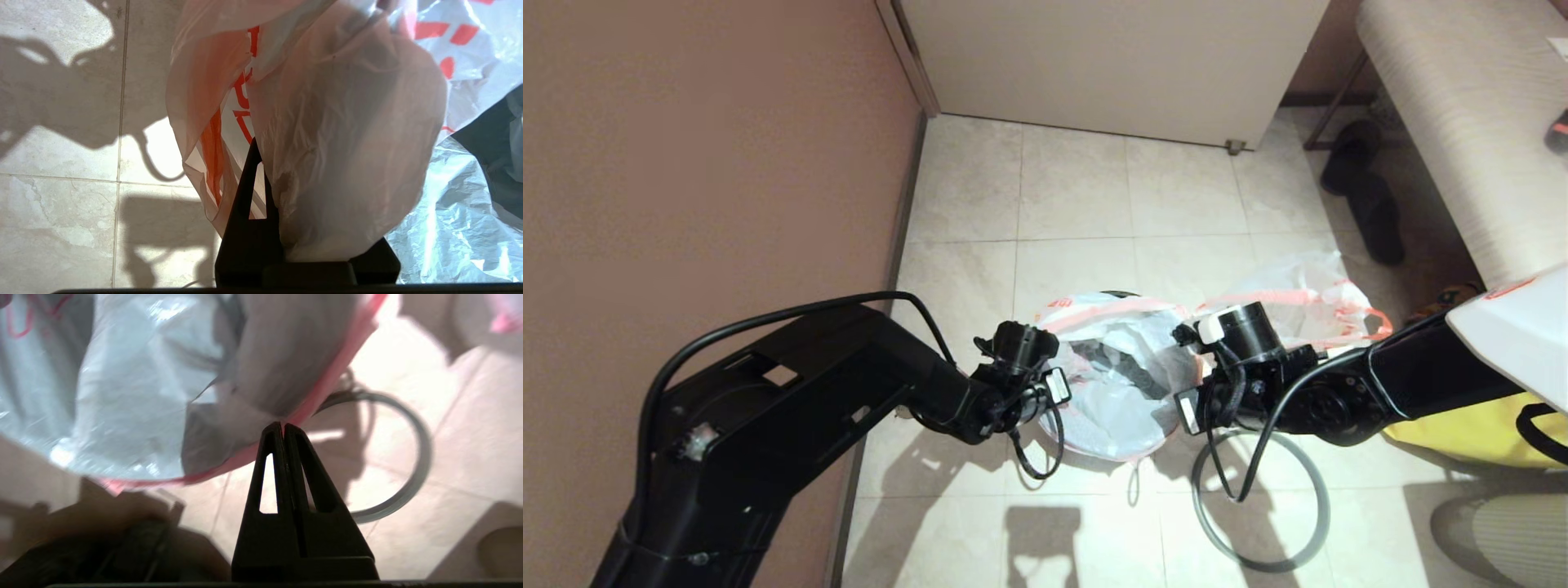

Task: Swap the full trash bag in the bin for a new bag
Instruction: Put the new garbage bag on the trash can

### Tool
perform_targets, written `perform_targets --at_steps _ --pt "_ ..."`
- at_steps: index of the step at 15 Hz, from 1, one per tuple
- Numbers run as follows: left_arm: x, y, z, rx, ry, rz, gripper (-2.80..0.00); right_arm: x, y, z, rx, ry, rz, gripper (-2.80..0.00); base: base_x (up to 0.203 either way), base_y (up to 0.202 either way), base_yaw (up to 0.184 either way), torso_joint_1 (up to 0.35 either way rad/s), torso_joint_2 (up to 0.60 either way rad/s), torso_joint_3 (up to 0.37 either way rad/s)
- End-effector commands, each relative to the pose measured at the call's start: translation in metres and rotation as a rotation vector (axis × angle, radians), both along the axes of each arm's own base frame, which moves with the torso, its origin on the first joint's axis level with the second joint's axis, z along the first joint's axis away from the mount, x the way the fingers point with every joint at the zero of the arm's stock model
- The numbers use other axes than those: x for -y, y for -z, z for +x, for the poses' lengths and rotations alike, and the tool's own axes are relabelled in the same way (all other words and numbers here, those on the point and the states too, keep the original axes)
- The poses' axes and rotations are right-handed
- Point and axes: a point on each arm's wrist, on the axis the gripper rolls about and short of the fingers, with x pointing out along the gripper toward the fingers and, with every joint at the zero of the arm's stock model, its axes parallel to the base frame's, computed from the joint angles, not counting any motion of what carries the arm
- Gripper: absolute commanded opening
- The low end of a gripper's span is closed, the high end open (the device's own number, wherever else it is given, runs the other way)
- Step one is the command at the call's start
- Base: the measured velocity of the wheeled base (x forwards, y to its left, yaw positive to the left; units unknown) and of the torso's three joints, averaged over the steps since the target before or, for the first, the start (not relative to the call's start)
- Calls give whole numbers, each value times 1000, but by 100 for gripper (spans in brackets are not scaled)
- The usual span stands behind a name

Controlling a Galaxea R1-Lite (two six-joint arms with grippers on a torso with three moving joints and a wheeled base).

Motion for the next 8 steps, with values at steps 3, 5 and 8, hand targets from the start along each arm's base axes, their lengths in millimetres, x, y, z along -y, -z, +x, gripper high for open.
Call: perform_targets --at_steps 3,5,8 --pt "0 0 0 1 -3 -3 -280 -7 1 5 79 -14 -88 -280 0 0 0 0 0 0" --pt "0 0 0 2 -3 -3 -280 -10 7 8 88 14 -122 -280 0 0 0 0 0 0" --pt "0 0 0 1 -3 -3 -280 -17 8 3 84 2 -112 -280 0 0 0 0 0 0"
